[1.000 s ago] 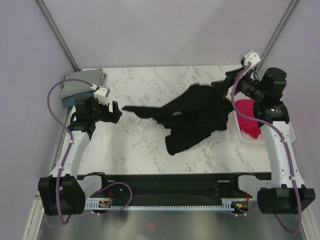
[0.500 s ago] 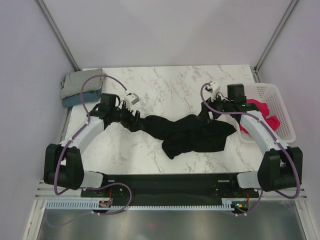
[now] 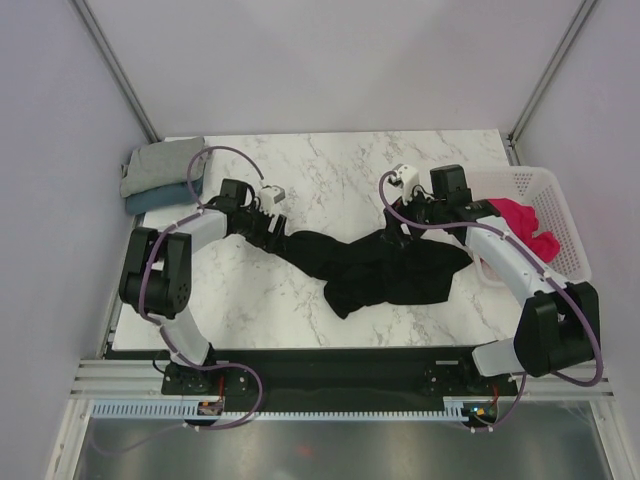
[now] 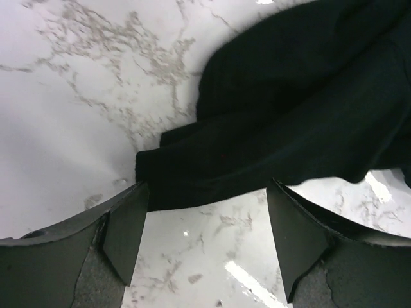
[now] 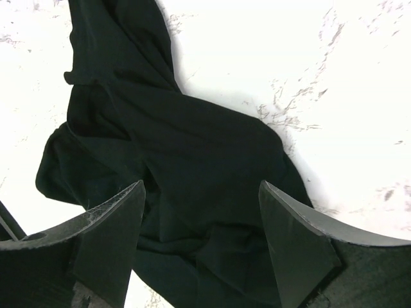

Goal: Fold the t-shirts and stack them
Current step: Flatten the tshirt out

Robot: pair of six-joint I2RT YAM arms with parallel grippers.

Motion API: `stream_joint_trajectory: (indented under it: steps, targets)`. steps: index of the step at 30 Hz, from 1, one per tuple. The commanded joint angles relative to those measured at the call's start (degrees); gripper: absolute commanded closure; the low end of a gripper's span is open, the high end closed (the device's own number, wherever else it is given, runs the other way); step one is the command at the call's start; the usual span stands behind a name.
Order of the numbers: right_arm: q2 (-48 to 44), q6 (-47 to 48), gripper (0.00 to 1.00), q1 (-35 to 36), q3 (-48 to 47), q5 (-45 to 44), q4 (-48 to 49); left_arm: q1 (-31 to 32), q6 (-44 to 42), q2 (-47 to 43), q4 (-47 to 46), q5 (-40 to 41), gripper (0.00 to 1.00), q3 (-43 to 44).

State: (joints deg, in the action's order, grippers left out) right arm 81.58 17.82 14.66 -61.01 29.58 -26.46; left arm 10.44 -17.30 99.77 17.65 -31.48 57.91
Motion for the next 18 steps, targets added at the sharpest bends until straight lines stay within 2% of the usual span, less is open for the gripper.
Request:
stream_joint_trajectory:
  steps: [1,2,4,5,6,7,9,11,16,17,18]
  targets:
    - [-3.62,1.86,0.2,0.29,-2.44,-3.56,-0.61,-0.15,-1.24,2.8,-2.71,1.87,0.23,4.4]
    - [-3.8,1.69,0.2,0.29,-2.36,-4.09,-0.7,-0.15,-1.16,3.76,-2.8,1.78,0.26,5.19]
    - [-3.97,1.08,0.19,0.29,-2.01,-4.1,-0.35,-0.15,0.41,4.82,-2.8,0.73,0.42,6.16]
    - [-3.97,0.46,0.19,0.37,-1.74,-3.66,-0.09,-0.15,0.77,5.78,-2.45,-0.06,0.45,6.86]
    - [-3.54,0.46,0.19,0.29,-1.04,-3.48,0.44,-0.15,1.12,6.14,-1.49,-1.89,0.53,7.3]
    - [-3.27,0.63,0.19,0.29,-0.69,-3.48,0.53,-0.15,1.21,6.4,-0.96,-2.52,0.73,7.65]
    - [-2.05,1.07,0.19,0.29,-0.34,-4.96,0.79,-0.15,1.48,6.76,0.19,-2.53,0.98,8.88]
    - [-1.16,0.99,0.2,0.29,-0.68,-5.76,0.97,-0.5,1.04,5.71,1.86,-2.18,0.98,9.85]
    - [-1.42,1.16,0.2,0.29,-1.56,-5.76,1.06,-2.0,0.95,-6.39,2.3,0.01,0.98,10.38]
    - [-1.42,1.33,0.19,0.29,-1.56,-5.94,1.06,-2.09,0.52,-8.25,1.69,1.15,0.93,10.12]
    - [-1.25,1.25,0.19,0.29,-1.65,-6.03,1.23,-2.09,0.6,-9.32,1.25,3.51,0.75,9.77]
